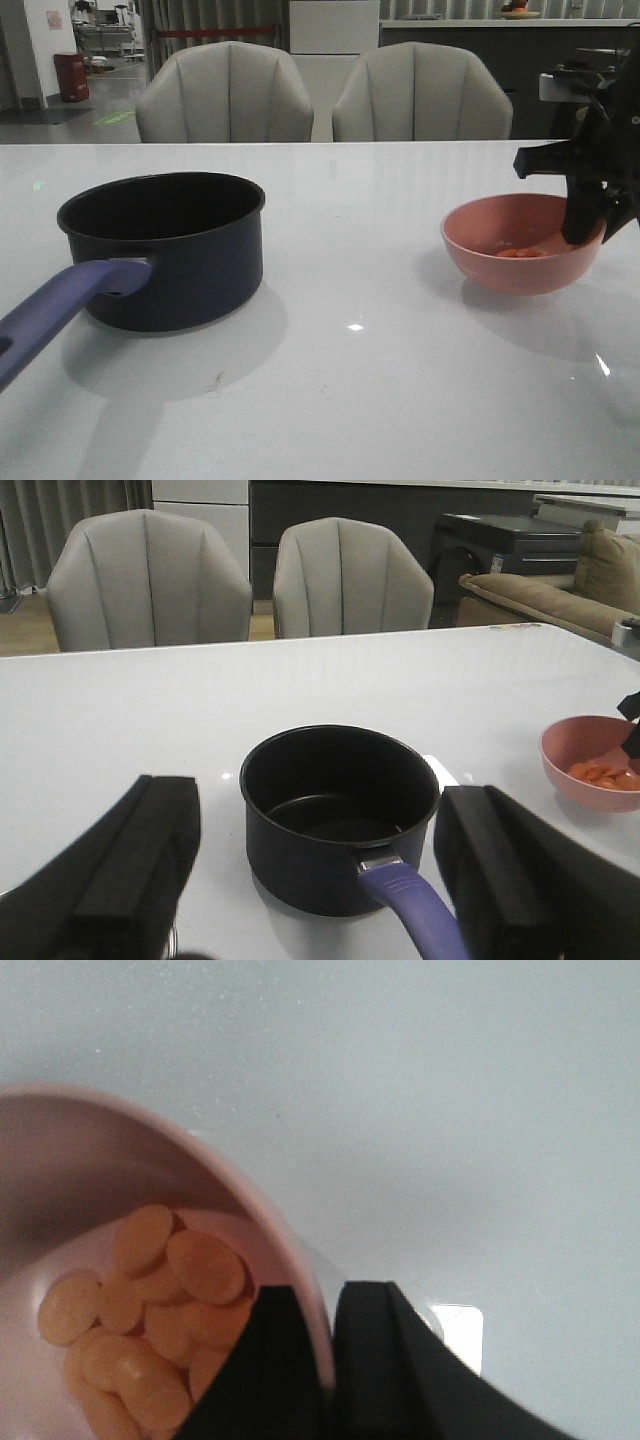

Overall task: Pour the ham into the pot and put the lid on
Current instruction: 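Lift the pink bowl and carry it above the saucepan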

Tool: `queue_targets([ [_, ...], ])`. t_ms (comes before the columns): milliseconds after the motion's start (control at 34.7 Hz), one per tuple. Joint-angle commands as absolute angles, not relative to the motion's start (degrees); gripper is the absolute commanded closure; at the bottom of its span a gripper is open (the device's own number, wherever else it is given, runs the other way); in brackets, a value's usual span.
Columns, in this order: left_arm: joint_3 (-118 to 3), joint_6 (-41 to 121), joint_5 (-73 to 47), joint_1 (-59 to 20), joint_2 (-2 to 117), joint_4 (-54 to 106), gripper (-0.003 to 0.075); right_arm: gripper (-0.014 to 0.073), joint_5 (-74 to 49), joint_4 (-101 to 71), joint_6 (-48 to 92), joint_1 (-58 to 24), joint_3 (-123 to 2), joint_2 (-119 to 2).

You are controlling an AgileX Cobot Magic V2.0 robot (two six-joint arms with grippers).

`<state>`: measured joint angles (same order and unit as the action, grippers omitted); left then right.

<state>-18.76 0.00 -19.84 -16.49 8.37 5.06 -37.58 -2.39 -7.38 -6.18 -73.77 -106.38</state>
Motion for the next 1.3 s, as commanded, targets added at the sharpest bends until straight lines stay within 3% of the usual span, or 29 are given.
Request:
queue_targets([
  [0,-20.18,0.0,-14.94,-17.04,9.03,5.33,0.0192,0.0456,-39.53,-2.79,-5.82,-7.8,-79.3,-101.33],
  [230,-20.18,0.0,-14.94,-17.04,9.03,5.33,0.0192,0.0456,-47.02,-2.79,-4.13,-18.65,-91.87,-100.92],
  [605,-20.18,0.0,-14.94,-17.04,9.03,5.33,0.0192,0.0456,-46.9,-2.23,-4.57,-34.8,-107.63,-108.64],
  [835,-20.18,0.0,-14.94,-17.04,9.03,5.33,0.0192,0.0456,-31.27,7.17,-8.84,-37.59,-107.89,-109.91],
  [1267,-20.18,0.0,-14.94,-17.04,9.03,5.33,0.0192,0.0456,-3.26,23.39,-16.82,-39.56,-95.66,-108.63],
])
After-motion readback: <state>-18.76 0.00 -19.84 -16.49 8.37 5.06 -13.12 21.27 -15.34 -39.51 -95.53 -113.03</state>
